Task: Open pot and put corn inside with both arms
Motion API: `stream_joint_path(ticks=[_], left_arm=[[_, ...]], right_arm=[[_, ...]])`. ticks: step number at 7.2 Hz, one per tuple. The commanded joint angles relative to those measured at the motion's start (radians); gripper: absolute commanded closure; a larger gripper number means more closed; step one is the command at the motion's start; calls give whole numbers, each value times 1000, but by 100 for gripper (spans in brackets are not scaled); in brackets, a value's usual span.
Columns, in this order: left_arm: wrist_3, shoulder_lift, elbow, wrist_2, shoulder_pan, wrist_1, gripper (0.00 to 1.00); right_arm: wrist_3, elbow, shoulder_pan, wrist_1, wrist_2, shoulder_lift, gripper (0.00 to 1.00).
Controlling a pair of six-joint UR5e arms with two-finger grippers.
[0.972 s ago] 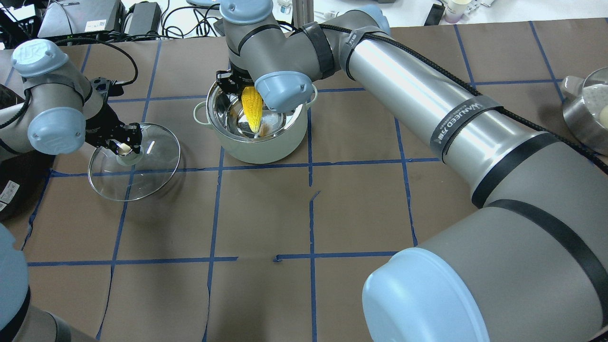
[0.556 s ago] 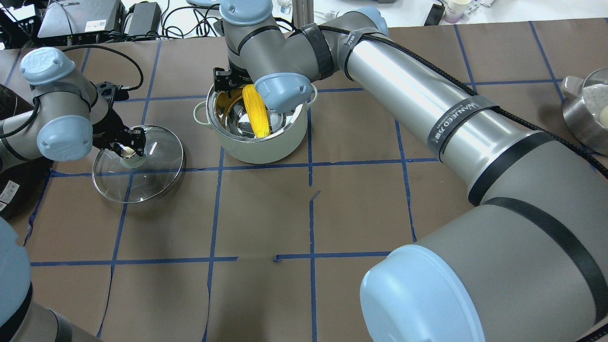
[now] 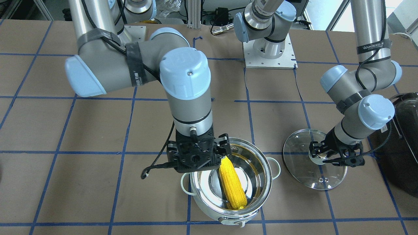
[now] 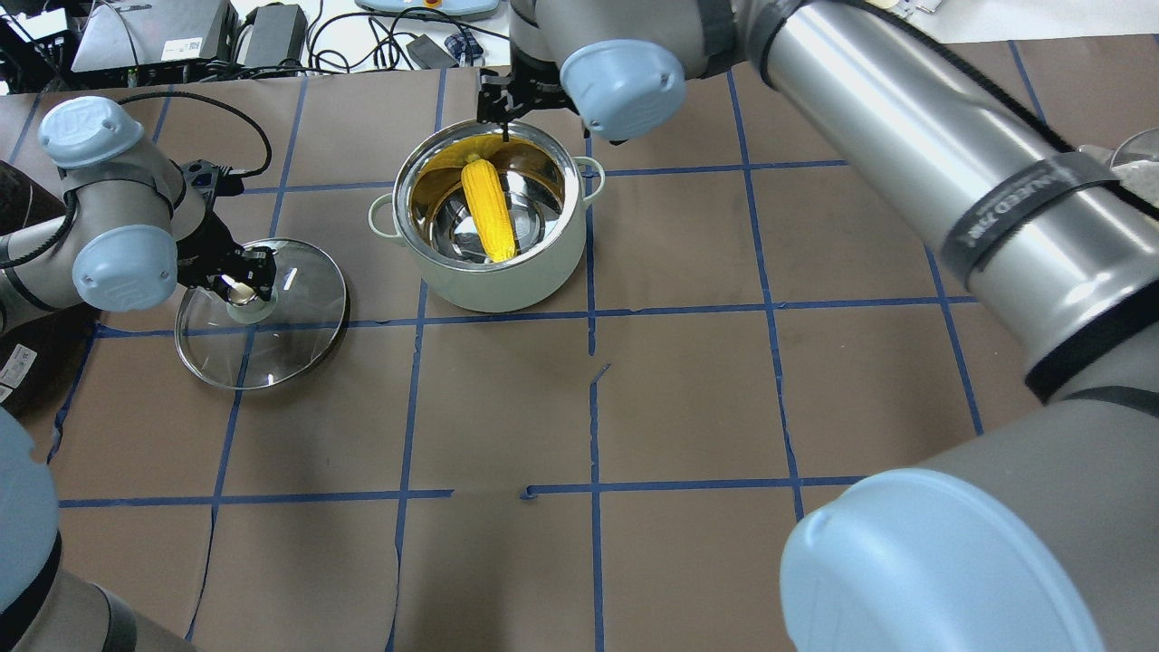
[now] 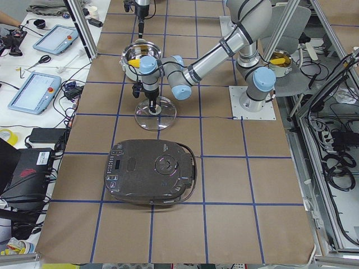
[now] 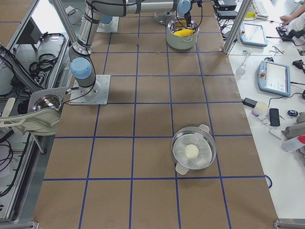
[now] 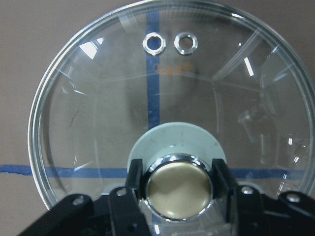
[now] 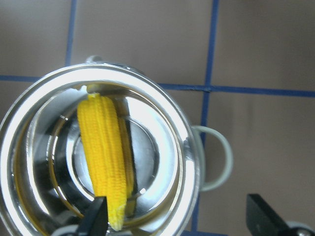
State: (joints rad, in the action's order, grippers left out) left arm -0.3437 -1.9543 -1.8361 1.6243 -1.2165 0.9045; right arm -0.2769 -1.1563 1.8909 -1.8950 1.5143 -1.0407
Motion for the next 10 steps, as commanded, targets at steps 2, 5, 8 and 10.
stream_joint_path(ticks=[2,5,8,10], left_arm=[[5,32,110,3,-12,142,0],[75,96,439,-11,-168,581,0],[488,190,535,-14,-374,715,0],[562,290,441,-24,-420,732,0]], right_arm=[[21,-150,-232,254,-9,-227,0],[173,-409,-291,269,10,-453,0],[180,-490,-294,347,82,-560,0],[180,-427,-297,427,81,-555,0]])
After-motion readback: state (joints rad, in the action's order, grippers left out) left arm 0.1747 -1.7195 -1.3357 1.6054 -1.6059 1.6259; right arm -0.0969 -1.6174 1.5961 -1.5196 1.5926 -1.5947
